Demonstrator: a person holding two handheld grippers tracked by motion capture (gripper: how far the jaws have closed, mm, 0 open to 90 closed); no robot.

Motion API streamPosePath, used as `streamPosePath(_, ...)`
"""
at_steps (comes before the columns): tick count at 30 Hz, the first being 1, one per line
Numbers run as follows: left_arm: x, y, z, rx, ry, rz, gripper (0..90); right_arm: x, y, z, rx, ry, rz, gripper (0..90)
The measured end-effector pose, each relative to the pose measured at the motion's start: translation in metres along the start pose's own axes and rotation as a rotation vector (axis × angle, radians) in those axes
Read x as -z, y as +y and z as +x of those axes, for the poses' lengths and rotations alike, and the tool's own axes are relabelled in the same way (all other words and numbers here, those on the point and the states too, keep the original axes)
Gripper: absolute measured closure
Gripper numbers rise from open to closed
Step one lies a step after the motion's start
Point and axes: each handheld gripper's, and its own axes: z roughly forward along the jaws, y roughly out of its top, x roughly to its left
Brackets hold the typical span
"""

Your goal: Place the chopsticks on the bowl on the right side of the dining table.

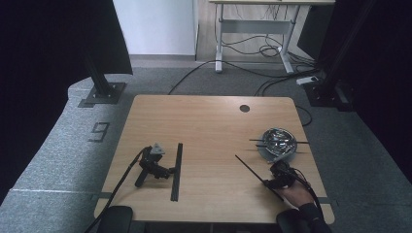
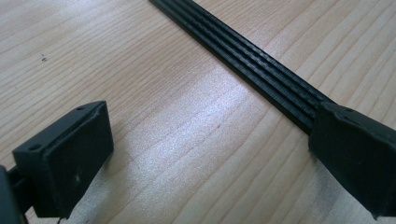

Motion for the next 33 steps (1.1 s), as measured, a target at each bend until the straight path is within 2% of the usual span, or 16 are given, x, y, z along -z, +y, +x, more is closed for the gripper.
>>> streamPosePath(4,0.000,0.000,0.000,0.000,0.000,0.001,0.0,0.001,0.002,-0.008,-0.010,-0.012,0.024,46.7)
streamPosePath(7,0.000,0.000,0.000,0.000,0.000,0.001,0.0,0.001,0.008,-0.009,0.001,0.015,0.040,50.2)
streamPosePath(13,0.000,0.000,0.000,0.000,0.000,0.001,0.0,-0.003,0.024,-0.004,0.054,0.060,0.095,57.4)
streamPosePath(27,0.000,0.000,0.000,0.000,0.000,0.001,0.0,-0.016,0.061,0.010,0.160,0.059,0.308,75.9)
streamPosePath(31,0.000,0.000,0.000,0.001,0.000,0.001,0.0,-0.019,0.068,0.013,0.177,0.058,0.358,78.5)
streamPosePath(33,0.000,0.000,0.000,0.001,0.000,0.000,0.0,-0.021,0.071,0.013,0.170,0.062,0.386,79.0)
